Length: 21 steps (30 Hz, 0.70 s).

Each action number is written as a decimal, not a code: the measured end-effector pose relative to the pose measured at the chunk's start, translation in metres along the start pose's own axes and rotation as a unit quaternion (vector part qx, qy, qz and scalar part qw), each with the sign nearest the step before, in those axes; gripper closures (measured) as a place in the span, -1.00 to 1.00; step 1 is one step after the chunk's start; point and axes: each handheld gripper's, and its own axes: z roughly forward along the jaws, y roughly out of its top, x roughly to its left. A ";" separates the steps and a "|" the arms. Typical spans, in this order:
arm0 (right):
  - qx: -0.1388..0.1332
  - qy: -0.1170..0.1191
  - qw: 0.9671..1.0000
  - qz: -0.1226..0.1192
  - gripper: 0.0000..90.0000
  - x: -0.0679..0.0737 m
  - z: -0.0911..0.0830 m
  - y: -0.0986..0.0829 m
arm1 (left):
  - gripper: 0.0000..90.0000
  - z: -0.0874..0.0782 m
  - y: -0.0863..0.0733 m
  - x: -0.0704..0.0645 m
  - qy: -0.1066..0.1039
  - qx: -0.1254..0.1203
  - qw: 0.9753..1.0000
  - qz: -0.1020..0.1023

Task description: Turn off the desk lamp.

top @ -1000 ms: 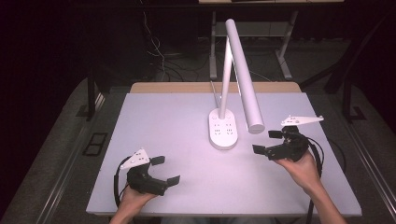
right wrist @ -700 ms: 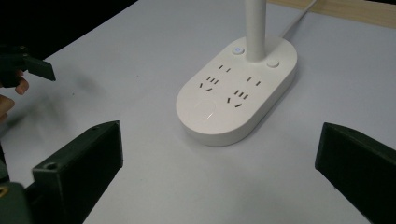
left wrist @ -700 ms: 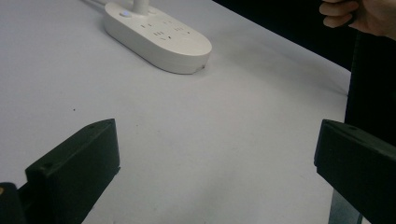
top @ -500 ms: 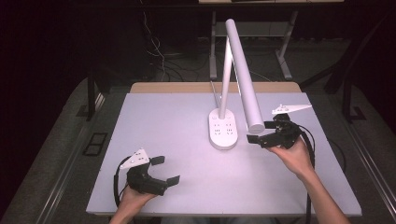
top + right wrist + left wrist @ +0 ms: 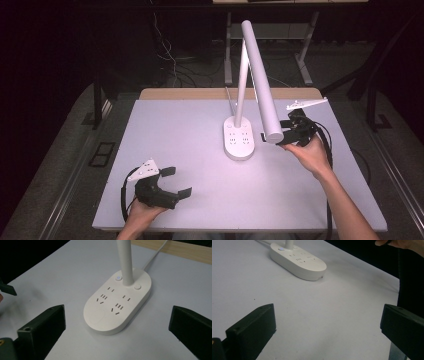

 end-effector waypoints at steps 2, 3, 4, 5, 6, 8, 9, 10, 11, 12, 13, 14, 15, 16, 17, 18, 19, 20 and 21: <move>0.002 0.002 1.000 0.000 -0.98 -0.002 0.002 0.004 | -1.00 0.000 0.000 0.000 0.000 0.000 1.000 0.000; 0.004 0.003 1.000 0.000 -0.98 -0.002 0.003 0.007 | -1.00 0.000 0.000 0.000 0.000 -0.001 1.000 0.000; 0.004 0.002 1.000 0.000 -0.98 -0.003 0.004 0.009 | -1.00 0.000 0.000 0.000 0.000 -0.001 1.000 0.000; 0.003 0.001 1.000 0.000 -0.98 -0.004 0.005 0.011 | -1.00 -0.001 0.000 0.000 0.000 -0.001 1.000 -0.001; 0.003 0.001 1.000 0.000 -0.98 -0.004 0.005 0.011 | -1.00 -0.001 0.000 0.000 0.000 -0.001 1.000 -0.001; 0.004 -0.002 1.000 -0.001 -0.98 -0.005 0.008 0.016 | -1.00 -0.001 0.000 0.000 0.000 -0.001 1.000 -0.001; 0.005 -0.005 1.000 0.001 -0.89 -0.007 0.010 0.019 | -1.00 -0.001 0.000 0.000 0.000 -0.001 1.000 -0.001; 0.005 -0.005 1.000 0.001 -0.89 -0.007 0.010 0.019 | -1.00 -0.001 0.000 0.000 0.000 -0.001 1.000 -0.001; -0.003 0.002 1.000 0.000 -0.84 -0.010 0.012 0.021 | -1.00 -0.001 0.000 0.000 0.000 -0.002 1.000 -0.001; -0.005 -0.001 1.000 0.003 -0.80 -0.011 0.013 0.022 | -1.00 -0.001 0.000 0.000 0.000 -0.002 1.000 -0.001; -0.003 0.000 1.000 0.003 -0.63 -0.012 0.014 0.023 | -1.00 -0.001 0.000 0.000 0.000 -0.002 1.000 -0.001; -0.006 0.006 1.000 0.001 -0.57 -0.013 0.015 0.024 | -1.00 -0.001 0.000 0.000 0.000 -0.002 1.000 -0.001; -0.012 0.005 1.000 0.001 -0.54 -0.014 0.016 0.024 | -1.00 -0.001 0.000 0.001 -0.001 -0.002 1.000 -0.001; -0.013 0.007 1.000 0.002 -0.47 -0.015 0.017 0.025 | -1.00 -0.001 0.000 0.001 -0.001 -0.002 1.000 -0.001; -0.013 0.010 1.000 0.001 -0.42 -0.016 0.018 0.026 | -1.00 -0.001 0.000 0.001 0.000 -0.002 1.000 -0.002; -0.013 0.010 1.000 0.001 -0.42 -0.016 0.018 0.026 | -1.00 -0.001 0.000 0.001 0.000 -0.002 1.000 -0.002; -0.013 0.015 1.000 0.001 -0.34 -0.018 0.022 0.028 | -1.00 -0.001 0.000 0.001 -0.001 -0.002 1.000 -0.002; -0.010 0.016 1.000 0.002 -0.30 -0.019 0.024 0.029 | -1.00 -0.001 0.000 0.001 -0.001 -0.002 1.000 -0.002; -0.008 0.018 1.000 0.001 -0.24 -0.020 0.027 0.030 | -1.00 -0.001 0.000 0.001 -0.001 -0.002 1.000 -0.002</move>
